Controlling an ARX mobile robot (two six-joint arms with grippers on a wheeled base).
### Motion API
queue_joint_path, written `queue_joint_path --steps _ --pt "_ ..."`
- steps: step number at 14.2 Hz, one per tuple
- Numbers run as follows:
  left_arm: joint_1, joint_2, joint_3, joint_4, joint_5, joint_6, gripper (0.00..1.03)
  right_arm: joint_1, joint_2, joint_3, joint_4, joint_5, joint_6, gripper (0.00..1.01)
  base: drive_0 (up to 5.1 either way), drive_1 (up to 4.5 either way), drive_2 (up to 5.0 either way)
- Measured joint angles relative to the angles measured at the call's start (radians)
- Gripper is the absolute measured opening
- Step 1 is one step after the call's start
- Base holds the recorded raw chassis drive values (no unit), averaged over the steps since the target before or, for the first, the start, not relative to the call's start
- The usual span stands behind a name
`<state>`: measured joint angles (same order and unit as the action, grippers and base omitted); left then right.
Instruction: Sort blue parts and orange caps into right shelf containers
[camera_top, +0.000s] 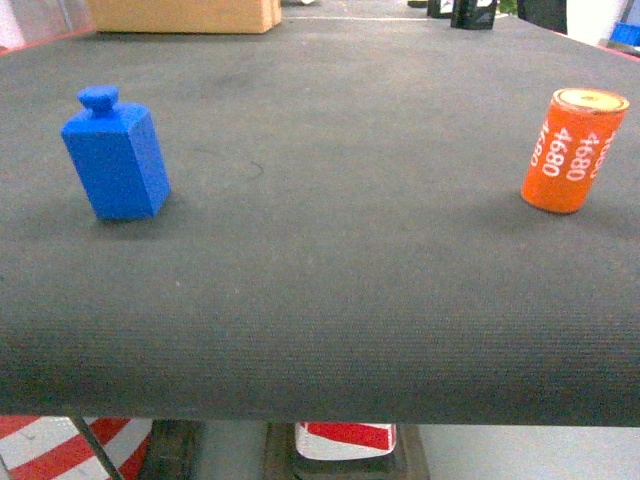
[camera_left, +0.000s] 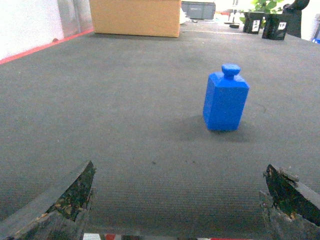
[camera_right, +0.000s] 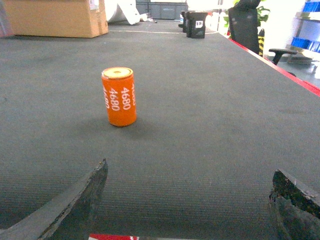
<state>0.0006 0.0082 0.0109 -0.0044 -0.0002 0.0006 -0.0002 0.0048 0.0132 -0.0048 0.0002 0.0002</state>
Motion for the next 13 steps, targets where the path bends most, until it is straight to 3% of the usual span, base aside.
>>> queue_joint_path --steps 13 --pt "0.000 0.000 0.000 0.000 0.000 0.000 0.98 0.000 0.000 0.000 -0.001 0.000 0.000 0.98 0.0 0.00 0.0"
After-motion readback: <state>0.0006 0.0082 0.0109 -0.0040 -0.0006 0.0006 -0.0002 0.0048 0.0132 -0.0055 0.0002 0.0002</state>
